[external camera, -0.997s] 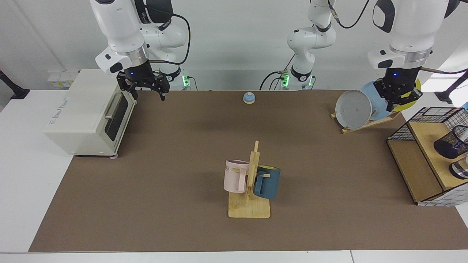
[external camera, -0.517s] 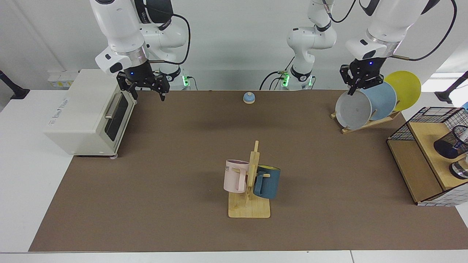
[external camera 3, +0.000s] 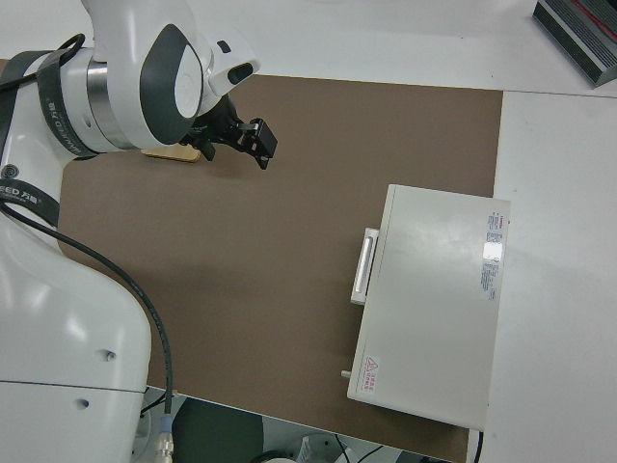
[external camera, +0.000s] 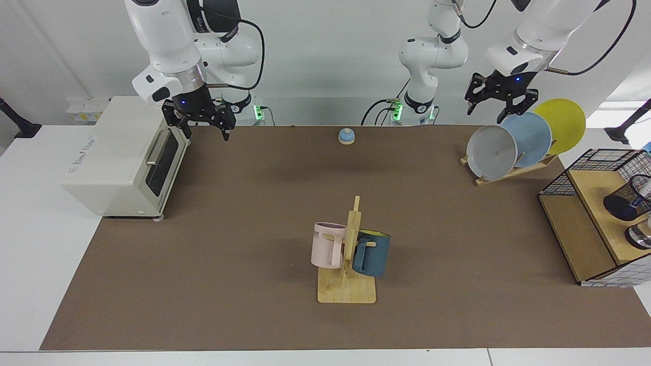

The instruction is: Put markers into pen holder

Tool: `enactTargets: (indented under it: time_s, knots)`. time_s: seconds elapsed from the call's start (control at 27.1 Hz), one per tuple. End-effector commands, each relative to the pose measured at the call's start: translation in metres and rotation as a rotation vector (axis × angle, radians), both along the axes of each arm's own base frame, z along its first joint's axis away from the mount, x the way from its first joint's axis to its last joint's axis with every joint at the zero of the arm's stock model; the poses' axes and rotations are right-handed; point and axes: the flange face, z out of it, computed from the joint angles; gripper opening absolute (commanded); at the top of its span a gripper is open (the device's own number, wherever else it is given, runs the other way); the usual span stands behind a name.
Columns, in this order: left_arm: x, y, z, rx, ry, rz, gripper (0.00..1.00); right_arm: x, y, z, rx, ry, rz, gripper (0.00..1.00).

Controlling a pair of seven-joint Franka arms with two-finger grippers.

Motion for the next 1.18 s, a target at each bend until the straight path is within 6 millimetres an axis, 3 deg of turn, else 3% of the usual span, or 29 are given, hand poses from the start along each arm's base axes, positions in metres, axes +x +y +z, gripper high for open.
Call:
enactTargets:
  time_s: [0.0,0.33,0.44,0.81,1.15]
  knots:
    - [-0.004,-0.004,0.009,-0.014,0.008,0.043,1.00,0.000,-0.004,0.001,0.010,-0.015,0.014,0.99]
    - [0.008,-0.007,0.028,-0.015,-0.027,0.073,1.00,0.000,-0.004,0.001,0.010,-0.015,0.014,0.99]
    - [0.010,0.002,0.034,-0.010,-0.045,0.095,1.00,0.000,-0.004,0.001,0.010,-0.015,0.014,0.99]
    - [0.014,0.011,0.037,-0.007,-0.095,0.142,1.00,0.000,-0.004,0.001,0.010,-0.015,0.014,0.99]
    - [0.018,0.020,0.017,-0.016,-0.132,0.165,1.00,0.000,-0.004,0.001,0.009,-0.015,0.014,0.99]
